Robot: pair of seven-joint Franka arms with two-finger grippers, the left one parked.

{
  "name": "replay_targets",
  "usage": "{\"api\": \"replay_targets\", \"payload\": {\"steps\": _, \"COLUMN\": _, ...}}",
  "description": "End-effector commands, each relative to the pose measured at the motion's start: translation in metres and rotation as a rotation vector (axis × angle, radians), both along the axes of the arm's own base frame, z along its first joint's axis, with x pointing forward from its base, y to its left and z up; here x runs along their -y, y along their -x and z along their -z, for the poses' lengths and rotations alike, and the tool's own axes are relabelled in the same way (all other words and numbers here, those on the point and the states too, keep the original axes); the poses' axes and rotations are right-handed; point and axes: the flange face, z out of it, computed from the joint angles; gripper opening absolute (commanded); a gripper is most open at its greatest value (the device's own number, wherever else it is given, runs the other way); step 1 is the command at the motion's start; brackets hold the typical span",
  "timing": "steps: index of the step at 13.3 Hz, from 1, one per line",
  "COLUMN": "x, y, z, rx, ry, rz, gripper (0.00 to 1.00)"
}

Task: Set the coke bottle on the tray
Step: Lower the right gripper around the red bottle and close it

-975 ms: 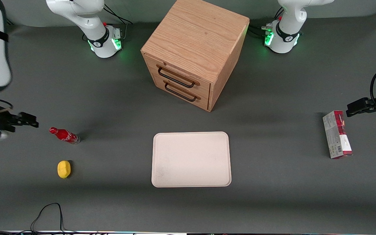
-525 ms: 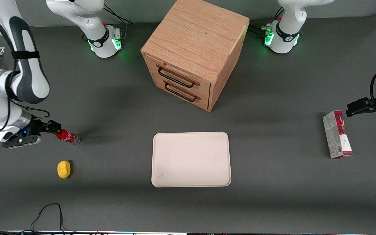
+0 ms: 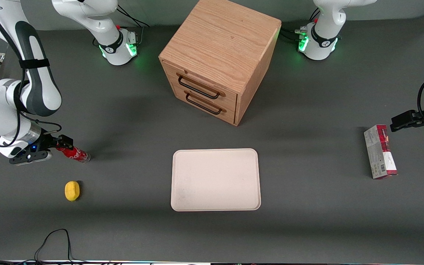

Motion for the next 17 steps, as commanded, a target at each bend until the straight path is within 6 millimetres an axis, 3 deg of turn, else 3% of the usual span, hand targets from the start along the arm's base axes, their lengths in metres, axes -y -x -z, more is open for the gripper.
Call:
{"api": "replay_targets", "payload": {"steps": 1, "x": -0.001, "y": 0.007, "z": -0.01, "rx": -0.012, "ry": -0.015, "rz": 0.003, "gripper": 0.94}}
{"api": "replay_targets", "payload": {"steps": 2, "x": -0.002, "y": 0.007, "z": -0.015, "rx": -0.006, "ry": -0.016, "rz": 0.003, "gripper": 0.91}}
{"api": "replay_targets", "payload": {"steps": 3, "x": -0.002, "y": 0.009, "z": -0.017, "rx": -0.018, "ry": -0.02, "rz": 0.003, "gripper": 0.75}}
{"api": "replay_targets", "payload": {"steps": 4, "x": -0.002, "y": 0.01, "z": -0.02, "rx": -0.025, "ry": -0.023, "rz": 0.005, "gripper": 0.57}}
{"api": "replay_targets", "payload": {"steps": 6, "x": -0.002, "y": 0.012, "z": -0.024, "rx": -0.031, "ry": -0.026, "rz": 0.005, "gripper": 0.05}}
{"api": "replay_targets", "payload": {"steps": 7, "x": 0.0, "y": 0.013, "z": -0.026, "rx": -0.034, "ry": -0.027, "rz": 0.008, "gripper": 0.0}}
{"api": "replay_targets", "payload": {"steps": 13, "x": 0.0, "y": 0.011, "z": -0.031, "rx": -0.035, "ry": -0.028, "rz": 0.009, "gripper": 0.0}}
{"api": "replay_targets", "payload": {"steps": 15, "x": 0.0, "y": 0.0, "z": -0.065, "rx": -0.069, "ry": -0.038, "rz": 0.009, "gripper": 0.0}}
{"api": "replay_targets", "payload": {"steps": 17, "x": -0.005, "y": -0.013, "z": -0.124, "rx": -0.124, "ry": -0.052, "rz": 0.031, "gripper": 0.0}}
